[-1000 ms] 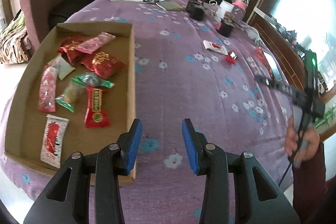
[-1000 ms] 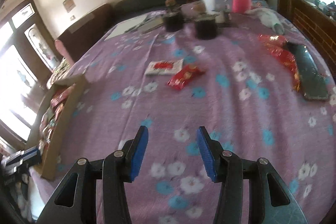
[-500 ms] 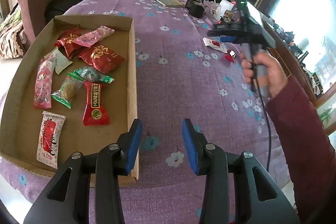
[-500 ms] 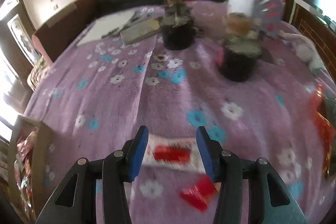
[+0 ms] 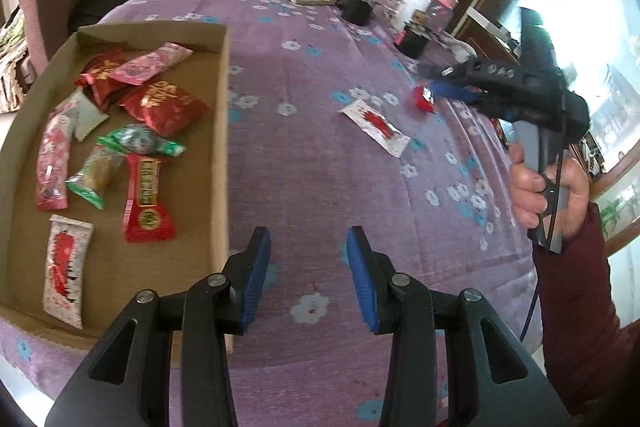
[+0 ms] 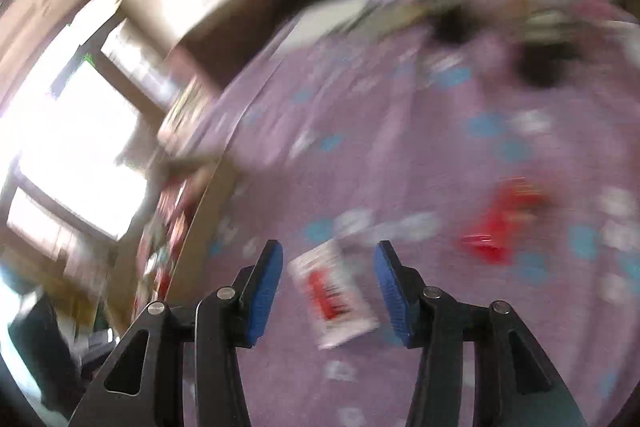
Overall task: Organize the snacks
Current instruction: 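Move the left tool to the last white sachet while the right tool grasps the red candy packet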
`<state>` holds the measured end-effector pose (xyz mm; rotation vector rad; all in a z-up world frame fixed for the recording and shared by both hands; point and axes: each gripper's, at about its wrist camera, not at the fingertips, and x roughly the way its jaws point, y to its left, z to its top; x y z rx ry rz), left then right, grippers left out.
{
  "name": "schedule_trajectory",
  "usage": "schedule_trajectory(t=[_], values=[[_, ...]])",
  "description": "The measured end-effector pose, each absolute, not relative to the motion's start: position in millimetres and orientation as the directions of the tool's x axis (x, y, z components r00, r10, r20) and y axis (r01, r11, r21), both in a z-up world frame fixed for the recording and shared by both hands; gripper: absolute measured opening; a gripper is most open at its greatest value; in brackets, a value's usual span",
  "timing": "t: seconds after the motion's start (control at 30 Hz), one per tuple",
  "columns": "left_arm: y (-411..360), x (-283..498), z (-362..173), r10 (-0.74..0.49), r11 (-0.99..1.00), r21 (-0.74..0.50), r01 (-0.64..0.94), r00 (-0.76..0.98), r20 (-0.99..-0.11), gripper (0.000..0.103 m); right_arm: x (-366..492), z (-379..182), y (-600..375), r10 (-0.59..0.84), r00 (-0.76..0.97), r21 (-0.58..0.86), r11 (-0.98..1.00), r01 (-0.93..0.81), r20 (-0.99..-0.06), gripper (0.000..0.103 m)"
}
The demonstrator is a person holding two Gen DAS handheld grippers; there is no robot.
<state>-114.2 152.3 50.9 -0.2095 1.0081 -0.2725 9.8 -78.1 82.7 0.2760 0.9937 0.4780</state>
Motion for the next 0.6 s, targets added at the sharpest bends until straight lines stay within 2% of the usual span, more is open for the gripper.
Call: schedule_trajectory(t=[0.03, 0.13, 0.4, 0.5, 0.53, 0.6], values=[[148.1, -112.9, 50.5, -0.329, 0.944, -0.303, 0.135, 0.499, -0.802, 0.037, 3.0, 89.9, -95.1, 0.432, 0.535, 0.389, 0.900, -0.199, -0.726, 0.052], [135.3, -112.4, 49.5, -0.344, 0.939, -0.305, 0.161, 0.485, -0.804, 0.037, -1.1, 88.1, -122.7, 0.309, 0.591, 0.329, 0.941, -0.077, -0.745, 0.052], [123.4, -114.8, 51.1, -0.326, 0.945, -0.282, 0.164, 0.477, -0.816, 0.037, 30.0, 61.7, -121.6, 0.197, 0.571, 0.251, 0.968, 0.017, -0.797, 0.052], [126.1, -114.1, 55.6, -0.325, 0.946, -0.289, 0.149, 0.482, -0.814, 0.037, 50.6, 48.1, -106.1, 0.140, 0.543, 0.189, 0.981, 0.034, -0.828, 0.044], [127.0, -113.4, 57.5, -0.320, 0.947, -0.289, 0.140, 0.485, -0.814, 0.037, 55.7, 44.0, -105.2, 0.114, 0.537, 0.163, 0.986, 0.043, -0.836, 0.028], [128.1, -110.0, 61.0, -0.304, 0.952, -0.280, 0.123, 0.491, -0.816, 0.037, 55.7, 39.4, -103.4, 0.087, 0.536, 0.141, 0.988, 0.062, -0.840, 0.023]])
